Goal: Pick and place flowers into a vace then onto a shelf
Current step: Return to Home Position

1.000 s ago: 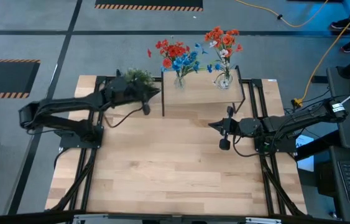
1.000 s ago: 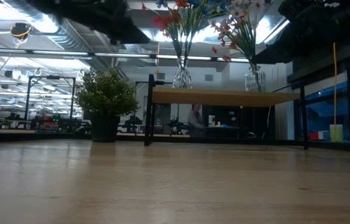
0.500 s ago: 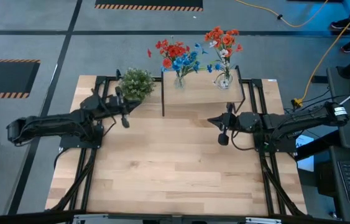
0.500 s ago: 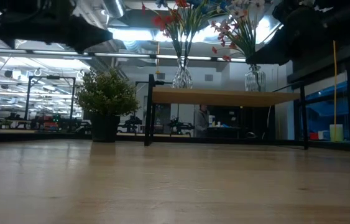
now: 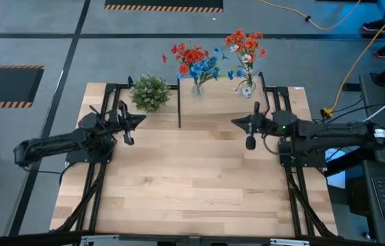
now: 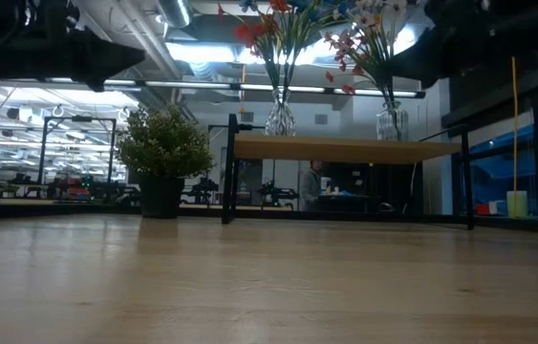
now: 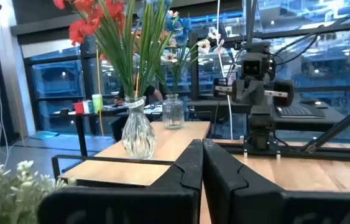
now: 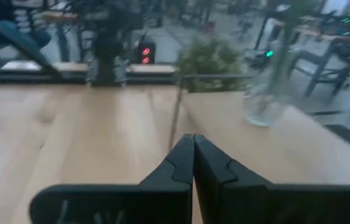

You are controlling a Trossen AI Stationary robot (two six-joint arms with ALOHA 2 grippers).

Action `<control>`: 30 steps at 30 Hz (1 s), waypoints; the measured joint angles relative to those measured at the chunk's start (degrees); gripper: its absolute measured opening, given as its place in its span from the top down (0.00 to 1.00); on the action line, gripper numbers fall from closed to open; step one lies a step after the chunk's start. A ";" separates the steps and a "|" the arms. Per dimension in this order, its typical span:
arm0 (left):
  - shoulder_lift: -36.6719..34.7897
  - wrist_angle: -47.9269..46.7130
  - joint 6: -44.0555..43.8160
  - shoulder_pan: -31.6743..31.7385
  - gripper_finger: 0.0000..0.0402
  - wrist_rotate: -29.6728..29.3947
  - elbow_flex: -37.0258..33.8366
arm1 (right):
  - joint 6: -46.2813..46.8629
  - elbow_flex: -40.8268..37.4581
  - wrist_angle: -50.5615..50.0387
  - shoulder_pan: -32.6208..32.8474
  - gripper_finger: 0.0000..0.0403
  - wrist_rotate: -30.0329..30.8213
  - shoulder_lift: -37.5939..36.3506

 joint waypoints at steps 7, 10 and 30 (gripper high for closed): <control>-5.35 -7.54 1.21 0.00 1.00 -2.28 -0.03 | -0.04 -1.76 -5.84 -3.84 0.98 -0.86 -10.92; -6.59 -10.03 1.50 0.00 0.99 -4.24 -0.03 | 0.16 -1.76 -10.06 -4.13 0.98 -2.72 -15.90; -7.26 -6.58 3.22 0.02 1.00 -5.03 -2.63 | 2.54 -8.99 -18.26 -4.05 0.98 -3.05 -38.06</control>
